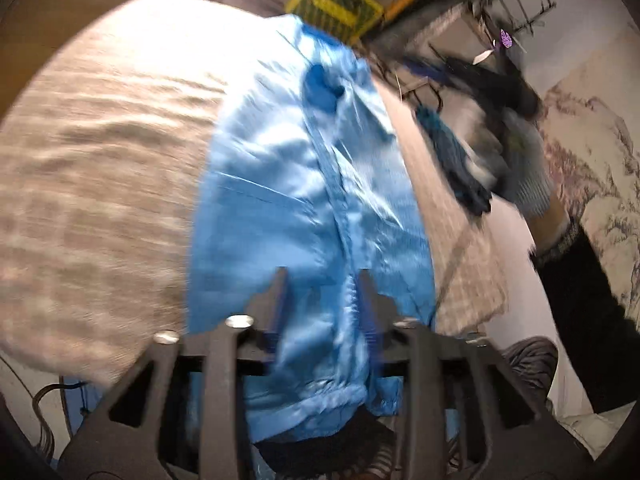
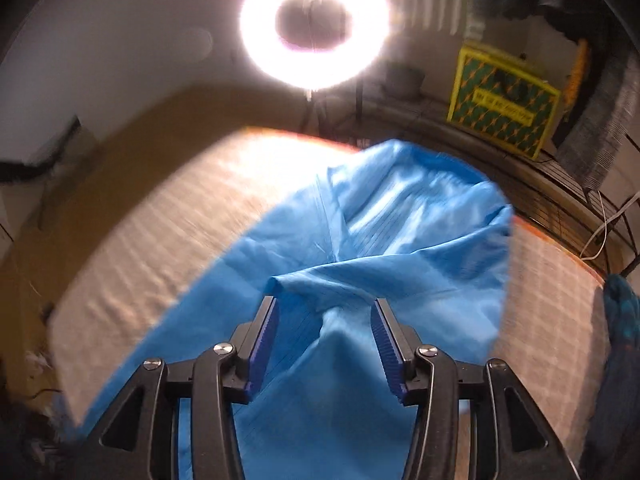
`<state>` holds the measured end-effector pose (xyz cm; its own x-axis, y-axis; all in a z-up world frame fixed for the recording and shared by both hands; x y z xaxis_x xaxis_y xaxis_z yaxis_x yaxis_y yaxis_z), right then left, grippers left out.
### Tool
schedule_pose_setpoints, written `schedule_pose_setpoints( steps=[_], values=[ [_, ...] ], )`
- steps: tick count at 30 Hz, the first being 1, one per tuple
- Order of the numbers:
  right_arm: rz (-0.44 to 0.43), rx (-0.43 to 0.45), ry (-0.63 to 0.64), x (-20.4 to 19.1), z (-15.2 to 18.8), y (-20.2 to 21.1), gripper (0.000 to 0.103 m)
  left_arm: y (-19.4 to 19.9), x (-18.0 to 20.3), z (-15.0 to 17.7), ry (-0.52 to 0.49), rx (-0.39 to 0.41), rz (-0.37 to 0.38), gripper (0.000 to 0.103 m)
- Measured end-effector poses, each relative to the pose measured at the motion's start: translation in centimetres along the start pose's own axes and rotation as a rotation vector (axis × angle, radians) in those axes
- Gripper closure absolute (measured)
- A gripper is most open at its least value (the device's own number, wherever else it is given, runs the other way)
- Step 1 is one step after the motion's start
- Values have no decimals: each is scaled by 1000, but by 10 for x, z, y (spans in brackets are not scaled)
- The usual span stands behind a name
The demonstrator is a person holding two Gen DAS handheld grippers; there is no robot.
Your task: Fold large clothes
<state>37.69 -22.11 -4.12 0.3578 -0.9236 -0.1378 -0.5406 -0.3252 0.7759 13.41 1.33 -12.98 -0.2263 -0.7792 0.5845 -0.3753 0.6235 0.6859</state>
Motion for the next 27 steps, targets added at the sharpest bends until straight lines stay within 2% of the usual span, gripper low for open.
schedule_pose_setpoints(
  steps=[1,3,6,9,11,13,16,20,25,27],
  values=[
    [-7,23,-10,0,5,20,51,8,-6,2,20,7,13,49],
    [-32,59,-15,-2,20,60,49,19,-19,10,60,19,30,49],
    [-77,93,-16,-15,59,122,49,22,-42,21,105,-5,6,49],
    [-104,75,-27,-31,108,161,49,15,-62,36,155,-43,-18,49],
    [-117,44,-40,-42,147,175,49,13,-65,45,168,-61,-4,49],
    [-122,17,-62,-52,186,181,49,10,-65,53,172,-76,11,49],
    [-112,-25,-122,-62,242,176,49,2,-65,67,149,-106,-5,49],
    [-166,-115,-201,-73,297,145,49,-1,-64,82,110,-139,-25,49],
    [-187,-174,-231,-75,327,114,46,-2,-75,80,228,-123,42,47],
    [-230,-192,-274,-73,334,102,46,-7,-74,82,227,-139,59,46]
  ],
)
Point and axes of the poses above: each gripper's, at about its wrist camera, not at the fingertips, and y roughly against the way its jaws point, x to its right, z to its underside, the point moved 7 cm from there along -y, roughly the way its jaws point, and after that the axes turned 1 degree about -y, right-handed, at the moved point
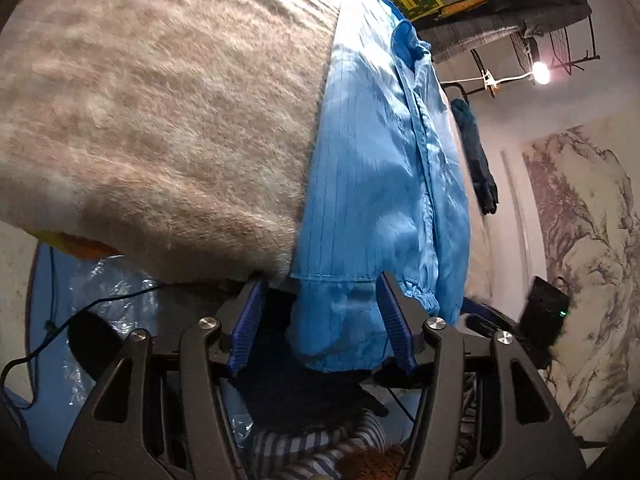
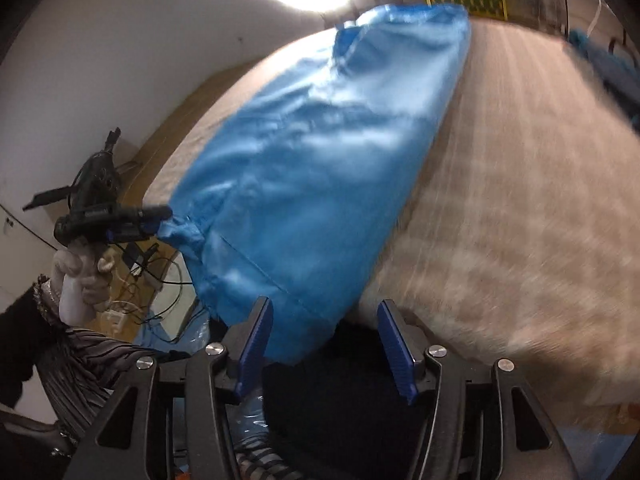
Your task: Fold large clothes
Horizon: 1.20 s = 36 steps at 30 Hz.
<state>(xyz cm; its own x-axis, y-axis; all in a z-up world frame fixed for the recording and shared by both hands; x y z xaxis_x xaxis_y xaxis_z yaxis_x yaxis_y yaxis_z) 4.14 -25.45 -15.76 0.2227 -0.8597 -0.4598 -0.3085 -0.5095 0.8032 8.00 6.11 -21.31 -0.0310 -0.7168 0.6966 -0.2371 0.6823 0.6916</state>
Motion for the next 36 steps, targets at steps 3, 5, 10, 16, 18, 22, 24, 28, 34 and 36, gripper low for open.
schedule_pose_setpoints(
  steps=[3,5,10,16,18,22,24,28,34,36],
  values=[
    [-55,-25,-32,3,4,-13,45,-11,2,3,-5,-31,9,46],
    [-68,-35,-34,5,4,-20,45,-19,5,4,-4,-46,23,46],
    [-175,-16,-80,4,-2,-35,45,-40,18,10,-46,-100,39,54],
    [-302,-28,-77,-6,-5,-48,62,-35,23,12,-73,-120,34,74],
    [-330,-31,-70,-9,-4,-45,71,-30,23,14,-75,-118,41,79],
    [-342,-11,-15,-13,-8,-33,69,-27,22,15,-61,-110,54,75],
    [-312,-1,17,-13,-10,-34,64,-32,19,15,-29,-115,62,68],
    [-291,-34,20,-15,-7,-49,63,-34,29,17,-63,-128,57,85],
    [-398,-41,-39,-21,-12,-38,97,-13,59,18,-86,-55,92,97],
    [-431,-30,-63,-23,-16,-31,98,-6,71,22,-74,-27,130,97]
  ],
)
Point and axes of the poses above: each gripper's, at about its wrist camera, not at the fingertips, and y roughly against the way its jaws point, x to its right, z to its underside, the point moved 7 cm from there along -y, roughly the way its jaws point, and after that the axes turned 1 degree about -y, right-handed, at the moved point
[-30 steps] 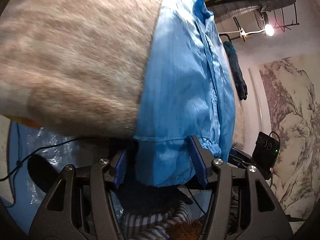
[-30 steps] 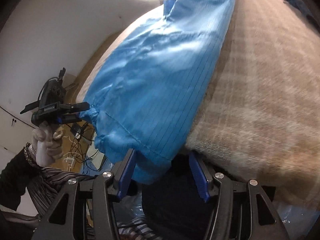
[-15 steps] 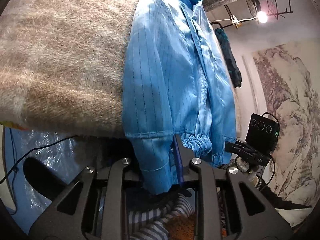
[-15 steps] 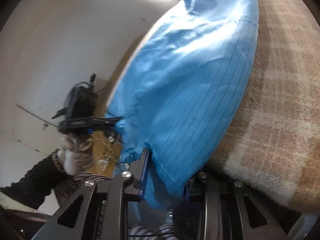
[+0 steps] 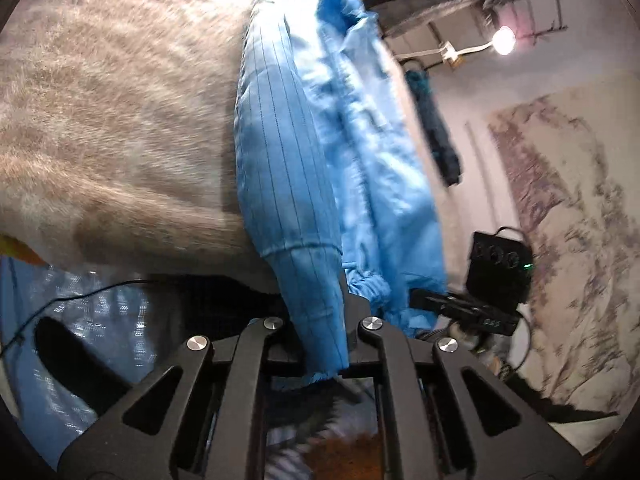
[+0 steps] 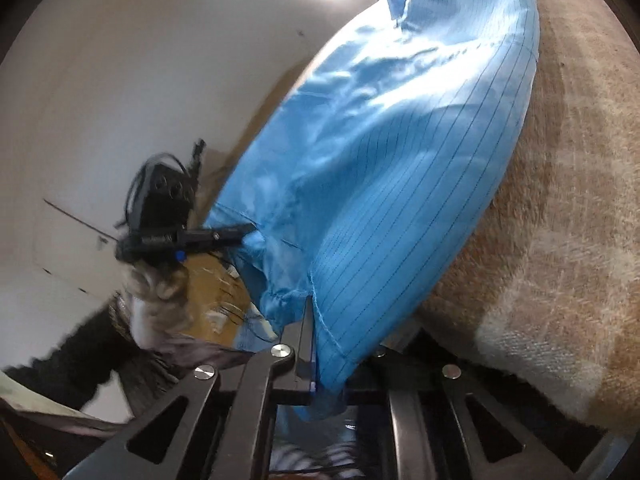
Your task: Fold large clothes
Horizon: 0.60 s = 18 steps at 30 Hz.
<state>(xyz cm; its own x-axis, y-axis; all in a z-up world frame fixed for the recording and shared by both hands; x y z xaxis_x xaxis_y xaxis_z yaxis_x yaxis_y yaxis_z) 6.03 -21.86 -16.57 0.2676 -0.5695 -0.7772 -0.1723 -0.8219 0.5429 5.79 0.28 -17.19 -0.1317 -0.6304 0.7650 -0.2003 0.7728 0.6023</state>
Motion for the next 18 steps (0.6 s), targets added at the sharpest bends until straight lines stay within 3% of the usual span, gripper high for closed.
schedule_pose_setpoints(
  steps=[2,6,10,13,18],
  values=[
    [-29,11,-2,-7,-3,14,99,2,12,8,0,12,19,98],
    [6,-17,31,-12,6,39,99,-8,25,37,42,-23,48,98],
    [40,-72,-58,11,26,41,99,-30,21,64,103,-78,31,98],
    [58,-91,-102,23,32,32,99,-34,25,64,127,-77,32,98],
    [-35,-24,-163,22,16,42,99,-21,48,40,108,-44,76,98]
  ],
)
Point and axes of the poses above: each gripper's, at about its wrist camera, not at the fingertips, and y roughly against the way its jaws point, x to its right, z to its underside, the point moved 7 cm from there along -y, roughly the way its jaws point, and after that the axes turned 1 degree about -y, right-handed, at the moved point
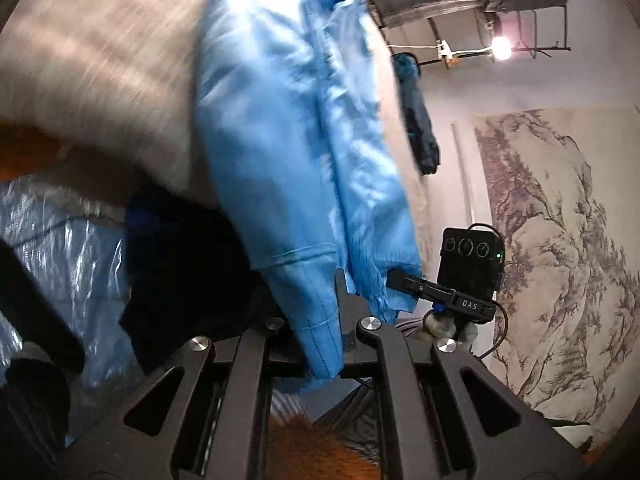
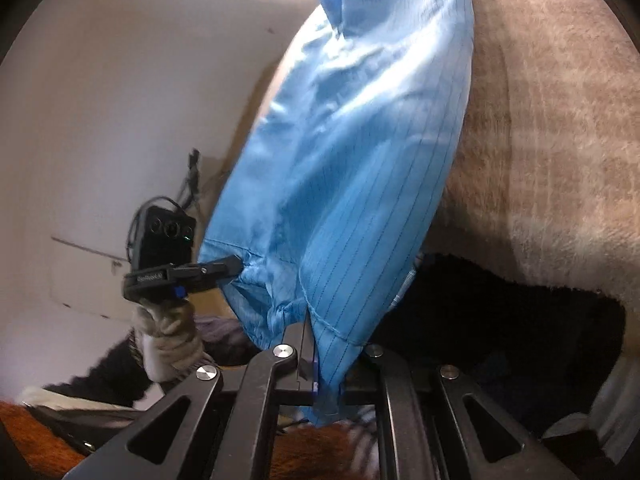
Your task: Fold large clothes
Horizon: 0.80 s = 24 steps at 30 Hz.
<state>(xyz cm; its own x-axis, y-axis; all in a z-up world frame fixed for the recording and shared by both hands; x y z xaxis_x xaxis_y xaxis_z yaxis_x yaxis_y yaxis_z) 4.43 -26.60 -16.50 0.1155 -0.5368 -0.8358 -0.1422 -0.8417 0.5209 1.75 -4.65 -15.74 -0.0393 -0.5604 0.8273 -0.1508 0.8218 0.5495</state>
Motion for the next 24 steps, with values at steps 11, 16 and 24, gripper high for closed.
schedule_pose_setpoints(
  steps=[11,16,24],
  values=[
    [-9,136,51,-29,-80,37,101,11,63,-101,-74,145,32,98],
    [36,153,58,-29,-132,36,101,3,61,-155,-29,212,-13,98],
    [82,153,-31,3,-190,9,101,-19,8,-216,108,231,-88,98]
  ],
)
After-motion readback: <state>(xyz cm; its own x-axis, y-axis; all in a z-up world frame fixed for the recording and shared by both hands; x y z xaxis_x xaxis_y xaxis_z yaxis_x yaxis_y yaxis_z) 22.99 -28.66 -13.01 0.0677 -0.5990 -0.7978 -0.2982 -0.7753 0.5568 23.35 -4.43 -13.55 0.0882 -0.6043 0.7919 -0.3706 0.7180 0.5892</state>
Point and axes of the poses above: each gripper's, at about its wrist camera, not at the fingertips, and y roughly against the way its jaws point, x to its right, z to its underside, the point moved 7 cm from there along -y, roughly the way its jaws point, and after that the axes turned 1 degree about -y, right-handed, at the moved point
